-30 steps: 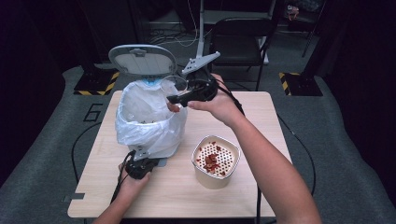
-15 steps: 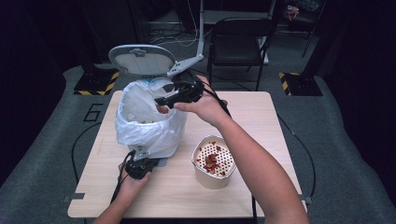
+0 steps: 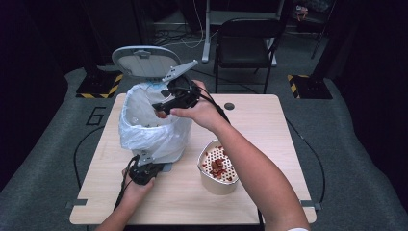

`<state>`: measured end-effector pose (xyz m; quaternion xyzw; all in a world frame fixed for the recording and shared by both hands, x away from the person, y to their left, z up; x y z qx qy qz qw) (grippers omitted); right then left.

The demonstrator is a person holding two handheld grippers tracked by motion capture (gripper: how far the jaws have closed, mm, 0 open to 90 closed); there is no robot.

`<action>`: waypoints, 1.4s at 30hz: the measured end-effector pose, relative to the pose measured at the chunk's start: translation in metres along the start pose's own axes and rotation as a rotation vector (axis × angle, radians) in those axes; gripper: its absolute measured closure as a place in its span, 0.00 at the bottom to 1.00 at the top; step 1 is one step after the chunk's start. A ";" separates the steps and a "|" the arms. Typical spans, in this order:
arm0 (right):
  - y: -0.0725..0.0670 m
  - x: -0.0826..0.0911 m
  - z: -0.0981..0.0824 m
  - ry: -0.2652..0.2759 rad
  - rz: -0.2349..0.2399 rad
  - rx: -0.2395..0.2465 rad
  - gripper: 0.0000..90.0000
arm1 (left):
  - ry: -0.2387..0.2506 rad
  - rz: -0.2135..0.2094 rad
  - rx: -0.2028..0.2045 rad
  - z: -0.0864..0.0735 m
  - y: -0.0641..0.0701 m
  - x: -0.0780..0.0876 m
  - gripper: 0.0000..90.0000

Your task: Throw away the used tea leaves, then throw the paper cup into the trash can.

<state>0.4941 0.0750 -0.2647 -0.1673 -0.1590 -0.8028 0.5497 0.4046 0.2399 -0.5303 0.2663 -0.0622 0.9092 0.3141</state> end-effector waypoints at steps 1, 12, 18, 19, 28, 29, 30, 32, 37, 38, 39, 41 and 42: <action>0.000 -0.002 0.000 -0.003 -0.002 0.003 0.47 | -0.001 0.000 0.000 0.000 0.000 0.000 1.00; -0.003 -0.015 -0.003 -0.026 0.000 -0.003 0.44 | 0.005 0.000 0.007 0.000 0.000 0.000 1.00; -0.002 -0.017 -0.006 -0.020 -0.001 -0.039 0.30 | 0.001 -0.006 0.002 0.000 0.000 0.000 1.00; -0.002 -0.016 -0.006 -0.008 -0.009 -0.044 0.25 | -0.007 -0.006 0.000 0.000 0.000 0.001 1.00; -0.001 -0.013 -0.008 0.015 -0.019 -0.055 0.17 | -0.011 -0.006 -0.001 0.000 0.000 0.001 1.00; -0.001 -0.014 -0.008 0.014 -0.028 -0.061 0.17 | -0.011 -0.006 -0.002 0.000 -0.001 0.001 1.00; -0.001 -0.015 -0.008 0.012 -0.028 -0.062 0.17 | -0.011 -0.006 -0.002 0.000 -0.001 0.001 1.00; -0.002 -0.015 -0.009 0.006 -0.034 -0.052 0.17 | -0.011 -0.007 -0.005 0.000 -0.001 0.001 1.00; -0.003 -0.009 -0.009 0.016 -0.028 -0.046 0.19 | -0.005 -0.004 0.002 0.000 0.000 0.001 1.00; -0.003 -0.008 -0.009 0.017 -0.027 -0.045 0.19 | -0.005 -0.004 0.002 0.000 0.000 0.001 1.00; -0.003 -0.005 -0.009 0.016 -0.026 -0.046 0.20 | -0.007 -0.010 0.002 0.000 -0.001 0.001 1.00; -0.003 0.000 -0.010 0.015 -0.034 -0.037 0.20 | -0.004 -0.006 0.003 0.000 0.000 0.001 1.00; -0.003 0.002 -0.011 0.016 -0.037 -0.034 0.21 | -0.008 -0.006 -0.002 0.000 0.000 0.001 1.00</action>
Point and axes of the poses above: each handheld gripper's, and its own axes: x roughly backward along the jaws, z roughly out of its top, y roughly to its right, the point moved 2 cm from there along -x, roughly forward along the jaws, and after that the axes turned 6 degrees about y, right-handed, at the moved point
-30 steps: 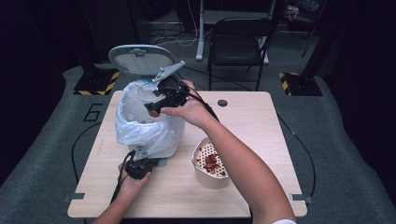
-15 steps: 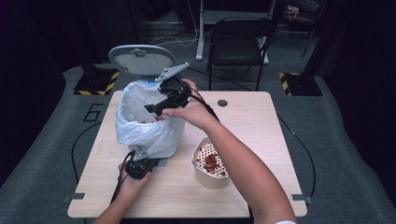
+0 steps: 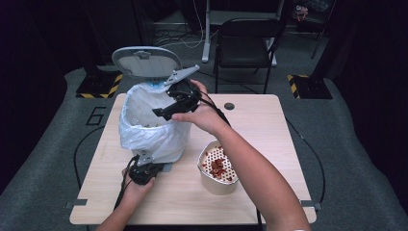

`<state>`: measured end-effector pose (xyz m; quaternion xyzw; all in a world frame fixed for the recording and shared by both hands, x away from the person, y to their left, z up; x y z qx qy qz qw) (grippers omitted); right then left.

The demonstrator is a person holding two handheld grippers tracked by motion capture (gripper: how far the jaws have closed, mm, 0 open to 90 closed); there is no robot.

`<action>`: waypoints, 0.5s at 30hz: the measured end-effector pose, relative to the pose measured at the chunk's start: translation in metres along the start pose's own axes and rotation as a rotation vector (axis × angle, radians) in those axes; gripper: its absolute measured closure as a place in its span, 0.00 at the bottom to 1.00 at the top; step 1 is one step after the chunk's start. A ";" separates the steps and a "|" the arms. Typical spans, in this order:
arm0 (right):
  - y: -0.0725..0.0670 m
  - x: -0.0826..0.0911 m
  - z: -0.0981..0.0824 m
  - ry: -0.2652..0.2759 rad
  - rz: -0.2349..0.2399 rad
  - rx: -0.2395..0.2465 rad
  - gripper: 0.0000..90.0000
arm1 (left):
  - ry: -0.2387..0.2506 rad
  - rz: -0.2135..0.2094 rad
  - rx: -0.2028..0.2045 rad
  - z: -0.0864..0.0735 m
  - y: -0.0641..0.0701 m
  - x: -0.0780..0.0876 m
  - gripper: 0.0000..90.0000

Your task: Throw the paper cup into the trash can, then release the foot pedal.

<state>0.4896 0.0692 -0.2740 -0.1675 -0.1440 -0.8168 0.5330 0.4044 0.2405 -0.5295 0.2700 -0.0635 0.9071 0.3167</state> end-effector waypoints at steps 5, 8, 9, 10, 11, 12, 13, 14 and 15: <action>0.002 0.013 -0.006 0.006 -0.010 -0.006 0.23 | -0.002 0.003 0.050 -0.001 0.004 0.001 1.00; 0.004 0.021 -0.012 -0.006 -0.021 -0.003 0.24 | 0.003 0.005 0.057 -0.001 0.004 0.000 1.00; 0.004 0.025 -0.014 -0.008 -0.024 -0.005 0.24 | 0.004 -0.005 0.051 -0.001 0.003 0.000 1.00; 0.004 0.025 -0.014 -0.008 -0.024 -0.005 0.24 | 0.004 -0.005 0.051 -0.001 0.003 0.000 1.00; 0.006 0.032 -0.017 0.002 -0.030 -0.008 0.26 | 0.004 -0.007 0.054 -0.001 0.002 0.000 1.00; 0.008 0.035 -0.019 0.003 -0.028 -0.009 0.26 | 0.004 -0.007 0.054 -0.001 0.002 0.000 1.00; 0.009 0.038 -0.020 0.002 -0.029 -0.017 0.26 | 0.004 -0.007 0.055 -0.001 0.002 0.000 1.00; 0.009 0.040 -0.021 0.001 -0.033 -0.018 0.26 | 0.004 -0.007 0.055 -0.001 0.002 0.000 1.00; 0.011 0.043 -0.023 0.000 -0.041 -0.020 0.26 | 0.001 -0.007 0.056 -0.001 0.002 0.000 1.00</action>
Point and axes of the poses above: each handheld gripper's, and its own axes: x roughly backward along the jaws, z roughly out of its top, y roughly to its right, the point moved 2 cm from there along -x, roughly forward along the jaws, and after that the axes turned 6 degrees about y, right-handed, at the moved point
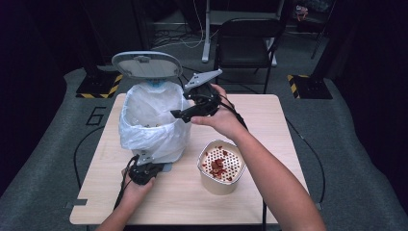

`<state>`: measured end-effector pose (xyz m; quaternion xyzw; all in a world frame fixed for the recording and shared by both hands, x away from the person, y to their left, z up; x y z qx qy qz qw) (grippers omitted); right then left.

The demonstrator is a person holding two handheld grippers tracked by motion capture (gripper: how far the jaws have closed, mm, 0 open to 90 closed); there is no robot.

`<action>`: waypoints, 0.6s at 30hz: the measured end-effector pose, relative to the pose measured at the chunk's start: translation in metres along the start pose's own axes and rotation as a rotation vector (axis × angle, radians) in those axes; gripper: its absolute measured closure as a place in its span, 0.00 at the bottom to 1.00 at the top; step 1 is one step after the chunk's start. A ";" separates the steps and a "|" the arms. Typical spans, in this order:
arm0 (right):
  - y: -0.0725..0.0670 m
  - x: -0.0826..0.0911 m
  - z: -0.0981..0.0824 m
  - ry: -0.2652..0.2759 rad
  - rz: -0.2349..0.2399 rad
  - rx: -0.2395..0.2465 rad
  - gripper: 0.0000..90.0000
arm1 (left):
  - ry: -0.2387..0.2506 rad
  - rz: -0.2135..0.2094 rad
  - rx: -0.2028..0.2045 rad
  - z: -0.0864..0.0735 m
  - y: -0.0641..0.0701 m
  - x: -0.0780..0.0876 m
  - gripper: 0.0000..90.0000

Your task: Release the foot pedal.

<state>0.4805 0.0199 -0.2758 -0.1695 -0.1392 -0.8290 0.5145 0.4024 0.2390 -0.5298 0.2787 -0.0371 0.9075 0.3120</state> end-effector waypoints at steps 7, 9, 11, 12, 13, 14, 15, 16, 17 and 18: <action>0.003 0.015 -0.007 -0.001 -0.010 0.001 0.27 | -0.003 -0.016 0.018 0.000 -0.001 0.001 1.00; 0.003 0.024 -0.010 0.003 -0.009 0.007 0.27 | -0.011 -0.032 0.034 0.001 -0.002 0.002 0.97; 0.003 0.026 -0.012 0.004 -0.011 0.005 0.27 | -0.002 -0.031 0.038 0.001 -0.002 0.002 0.93; 0.004 0.032 -0.015 0.008 -0.016 0.009 0.27 | -0.030 -0.031 0.009 0.004 -0.003 0.005 0.89; 0.004 0.035 -0.016 0.008 -0.019 0.006 0.27 | -0.048 -0.024 0.004 0.006 -0.002 0.007 0.85; 0.004 0.038 -0.017 0.008 -0.025 0.001 0.27 | -0.061 -0.020 -0.021 0.007 -0.003 0.008 0.80; 0.005 0.040 -0.017 0.013 -0.024 0.007 0.27 | -0.041 -0.028 -0.025 0.008 -0.002 0.009 0.77; 0.006 0.042 -0.018 0.016 -0.026 0.004 0.28 | -0.029 -0.032 0.004 0.009 0.001 0.012 0.75; 0.006 0.046 -0.020 0.021 -0.027 0.000 0.28 | -0.017 -0.034 0.011 0.010 0.001 0.013 0.73; 0.007 0.048 -0.021 0.018 -0.030 0.001 0.28 | 0.003 -0.044 0.015 0.011 0.001 0.016 0.71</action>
Point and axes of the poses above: each handheld gripper's, and its own axes: x roughly backward along the jaws, z roughly out of its top, y roughly to its right, the point moved 2 cm from there along -x, roughly forward along the jaws, and after that the axes turned 6 degrees about y, right-handed, at the moved point
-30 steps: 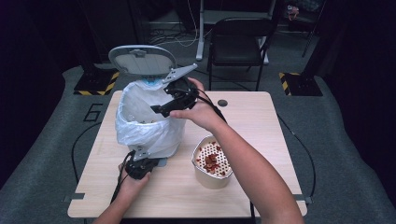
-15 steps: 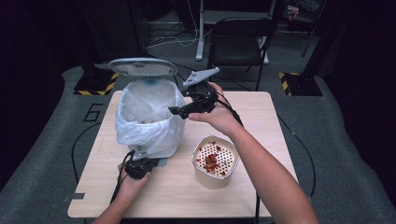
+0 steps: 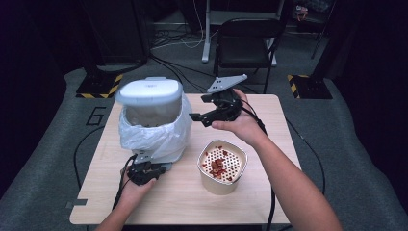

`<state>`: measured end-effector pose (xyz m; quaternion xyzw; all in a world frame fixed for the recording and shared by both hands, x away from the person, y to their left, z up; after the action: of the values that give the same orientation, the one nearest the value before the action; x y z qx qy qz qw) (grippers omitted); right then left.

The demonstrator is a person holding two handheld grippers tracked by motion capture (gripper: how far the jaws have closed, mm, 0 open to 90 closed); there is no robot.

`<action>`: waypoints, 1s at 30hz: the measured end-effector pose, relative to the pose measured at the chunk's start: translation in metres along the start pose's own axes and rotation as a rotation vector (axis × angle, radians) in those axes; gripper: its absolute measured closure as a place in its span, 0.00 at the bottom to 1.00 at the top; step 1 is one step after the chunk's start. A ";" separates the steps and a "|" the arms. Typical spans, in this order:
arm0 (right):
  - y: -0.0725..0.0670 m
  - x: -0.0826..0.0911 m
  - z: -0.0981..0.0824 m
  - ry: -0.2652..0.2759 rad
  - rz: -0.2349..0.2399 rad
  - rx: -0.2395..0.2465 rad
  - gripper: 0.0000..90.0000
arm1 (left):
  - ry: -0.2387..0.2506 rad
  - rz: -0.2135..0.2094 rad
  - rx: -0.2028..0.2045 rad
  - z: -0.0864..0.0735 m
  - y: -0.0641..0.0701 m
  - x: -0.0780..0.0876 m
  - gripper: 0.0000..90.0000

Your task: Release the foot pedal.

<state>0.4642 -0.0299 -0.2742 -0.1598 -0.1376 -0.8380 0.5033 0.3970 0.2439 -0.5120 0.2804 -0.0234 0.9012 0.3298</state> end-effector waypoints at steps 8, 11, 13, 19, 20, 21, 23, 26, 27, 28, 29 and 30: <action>0.006 0.015 -0.013 0.002 -0.031 -0.010 0.28 | 0.002 0.001 0.026 0.002 -0.002 0.007 0.60; 0.006 0.019 -0.018 0.003 -0.038 -0.014 0.28 | 0.014 -0.004 0.043 0.004 -0.003 0.010 0.58; 0.006 0.026 -0.026 0.000 -0.048 -0.021 0.28 | 0.026 -0.004 0.068 0.006 -0.003 0.016 0.57; 0.006 0.043 -0.043 -0.003 -0.076 -0.045 0.30 | 0.020 0.019 0.074 0.014 -0.009 0.030 0.54; 0.006 0.046 -0.046 -0.006 -0.079 -0.049 0.31 | 0.023 0.020 0.064 0.016 -0.011 0.032 0.53; 0.006 0.046 -0.046 -0.006 -0.079 -0.049 0.31 | 0.023 0.020 0.064 0.016 -0.011 0.032 0.52; 0.010 0.055 -0.053 -0.007 -0.087 -0.059 0.33 | 0.016 0.032 0.060 0.017 -0.013 0.037 0.51; 0.015 0.064 -0.064 -0.005 -0.102 -0.081 0.33 | 0.023 0.027 0.083 0.016 -0.013 0.044 0.50; 0.016 0.067 -0.068 -0.006 -0.108 -0.085 0.34 | 0.023 0.027 0.083 0.016 -0.013 0.044 0.50; 0.017 0.069 -0.072 -0.009 -0.114 -0.089 0.34 | 0.026 0.028 -0.007 0.018 -0.020 0.051 0.50; 0.018 0.072 -0.076 -0.013 -0.120 -0.089 0.34 | 0.037 0.035 0.090 0.016 -0.014 0.053 0.50; 0.019 0.075 -0.081 -0.013 -0.127 -0.097 0.34 | 0.024 0.041 0.021 0.018 -0.019 0.057 0.50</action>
<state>0.4378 -0.1298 -0.3159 -0.1804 -0.1097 -0.8729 0.4399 0.3814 0.2881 -0.4698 0.2726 -0.0155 0.9112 0.3085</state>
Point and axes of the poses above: each handheld gripper's, and its own axes: x roughly backward along the jaws, z roughly out of its top, y roughly to its right, the point moved 2 cm from there along -x, roughly forward along the jaws, and after that the axes turned 6 degrees about y, right-handed, at the moved point
